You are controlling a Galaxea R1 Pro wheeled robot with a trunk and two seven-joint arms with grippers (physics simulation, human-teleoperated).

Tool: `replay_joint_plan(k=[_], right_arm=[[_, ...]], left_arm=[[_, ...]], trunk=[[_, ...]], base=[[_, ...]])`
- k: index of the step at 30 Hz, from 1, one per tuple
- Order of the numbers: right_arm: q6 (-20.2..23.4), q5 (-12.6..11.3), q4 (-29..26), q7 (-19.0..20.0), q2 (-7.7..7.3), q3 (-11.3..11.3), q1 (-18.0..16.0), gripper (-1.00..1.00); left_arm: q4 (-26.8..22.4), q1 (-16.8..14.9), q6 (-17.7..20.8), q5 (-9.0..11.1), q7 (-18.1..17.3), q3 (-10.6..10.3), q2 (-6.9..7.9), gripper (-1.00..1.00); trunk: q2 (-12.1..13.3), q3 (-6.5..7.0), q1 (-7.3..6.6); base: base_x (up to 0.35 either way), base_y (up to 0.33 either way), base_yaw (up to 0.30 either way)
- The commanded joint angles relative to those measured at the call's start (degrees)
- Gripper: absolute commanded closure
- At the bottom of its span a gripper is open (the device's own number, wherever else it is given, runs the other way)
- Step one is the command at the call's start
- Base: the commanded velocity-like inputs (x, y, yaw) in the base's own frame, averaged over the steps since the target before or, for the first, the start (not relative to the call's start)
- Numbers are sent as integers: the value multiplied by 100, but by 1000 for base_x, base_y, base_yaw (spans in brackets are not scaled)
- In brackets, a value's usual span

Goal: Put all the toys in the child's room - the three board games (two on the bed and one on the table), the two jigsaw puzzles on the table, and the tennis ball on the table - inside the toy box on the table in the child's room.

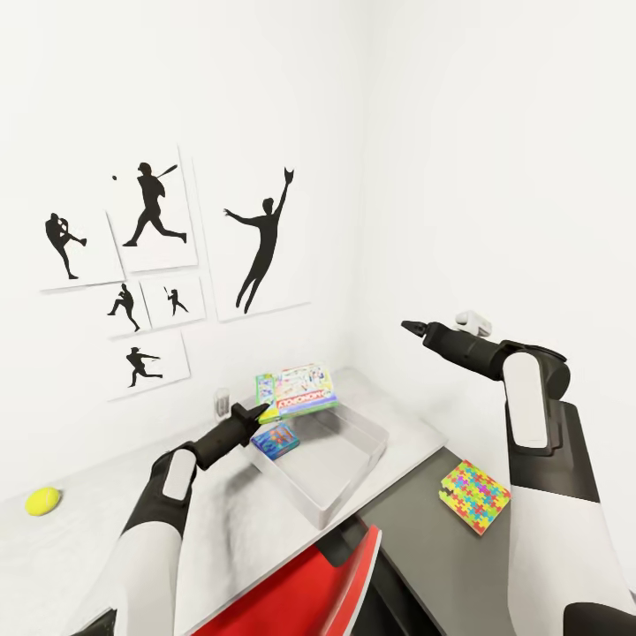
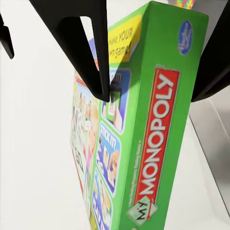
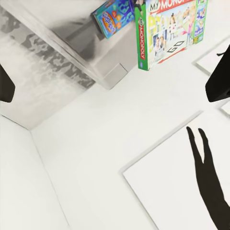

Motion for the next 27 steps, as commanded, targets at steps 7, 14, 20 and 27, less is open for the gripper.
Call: replay_joint_plan(k=[7,14,20,27], right_arm=[[23,-18,-2,-12,8,3,-4,-100],[24,-18,-2,-12,10,-2,-4,-100],[23,-18,-2,-12,13,7,4,-100],[22,-27,-2,-69,21,15,5,-100]], left_arm=[[303,-5,-293,27,90,-117,-6,100],[1157,-7,-1497,625,743,-500,-6,100],[1622,-15,-1806,850,836,-687,-6,100],[2159,-37,-2372,911,1059,-728,-6,100]], trunk=[[-7,-5,3],[-7,-5,3],[-7,-5,3],[-7,-5,3]], base=[[0,0,0],[0,0,0],[0,0,0],[0,0,0]])
